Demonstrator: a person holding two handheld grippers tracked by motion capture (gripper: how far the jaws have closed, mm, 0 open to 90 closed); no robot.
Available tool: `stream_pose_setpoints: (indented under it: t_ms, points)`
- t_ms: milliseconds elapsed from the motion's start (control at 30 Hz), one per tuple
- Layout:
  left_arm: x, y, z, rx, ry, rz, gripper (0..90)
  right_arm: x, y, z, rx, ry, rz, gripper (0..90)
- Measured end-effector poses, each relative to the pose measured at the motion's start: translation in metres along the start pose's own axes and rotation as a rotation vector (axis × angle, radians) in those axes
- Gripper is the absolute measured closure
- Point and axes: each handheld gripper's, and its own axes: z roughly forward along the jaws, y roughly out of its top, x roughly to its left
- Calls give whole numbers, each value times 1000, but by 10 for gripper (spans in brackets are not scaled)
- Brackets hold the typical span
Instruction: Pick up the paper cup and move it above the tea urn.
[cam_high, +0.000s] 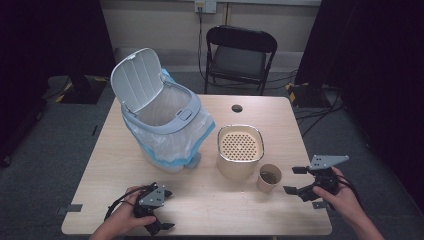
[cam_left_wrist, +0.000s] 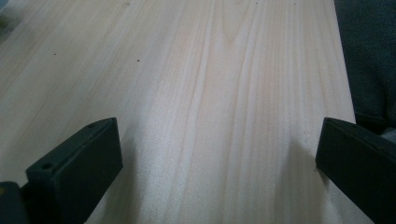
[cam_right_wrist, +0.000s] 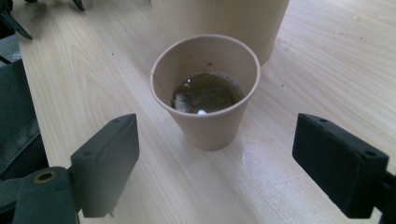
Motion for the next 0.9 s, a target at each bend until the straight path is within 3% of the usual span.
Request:
stream_pose_setpoints:
  t_ms: [467, 900]
  points:
    - [0, 0, 0, 0, 0, 0, 0, -2, -22, 15, -8, -22, 1, 145]
    - [0, 0, 0, 0, 0, 0, 0, -3, -28, 36, -16, -14, 11, 145]
